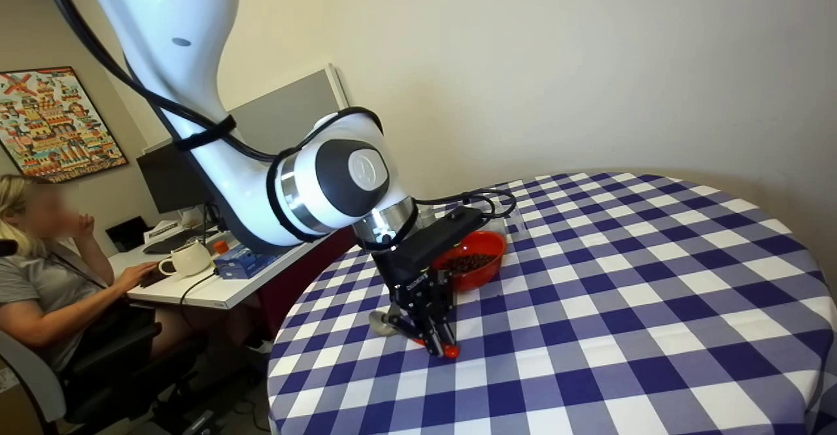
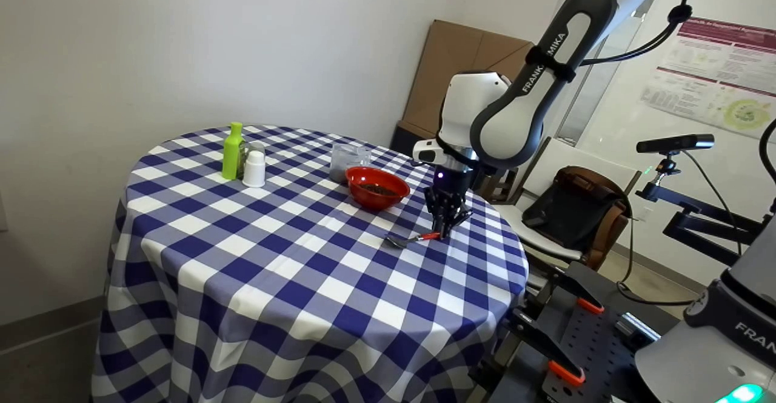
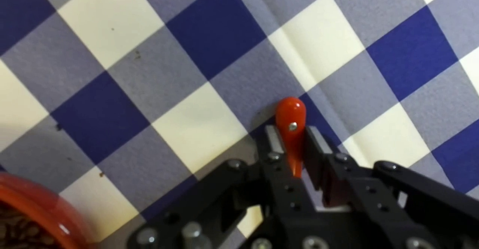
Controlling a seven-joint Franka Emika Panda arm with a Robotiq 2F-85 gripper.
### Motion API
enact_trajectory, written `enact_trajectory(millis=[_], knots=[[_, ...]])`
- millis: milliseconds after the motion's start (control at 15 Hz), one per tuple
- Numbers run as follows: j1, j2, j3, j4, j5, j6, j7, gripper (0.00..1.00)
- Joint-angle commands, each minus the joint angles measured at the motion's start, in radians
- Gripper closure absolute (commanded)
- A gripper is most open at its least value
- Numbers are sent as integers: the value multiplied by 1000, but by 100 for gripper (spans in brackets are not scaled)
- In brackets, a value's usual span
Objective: Put some of the contents of the orange bowl into the clear cup using the orange spoon
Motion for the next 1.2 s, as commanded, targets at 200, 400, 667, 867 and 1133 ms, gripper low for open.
enact_trajectory(millis=[200, 400, 667, 867, 1133], knots=[[-24, -103, 16, -31, -19, -24, -61, 95], [-64, -187, 77, -42, 71, -87, -114, 95], [-73, -295, 122, -25, 224, -168, -120, 95], [-20, -322, 43, 17, 97, -118, 25, 95], [66, -296, -115, 117, -268, -78, 261, 95]])
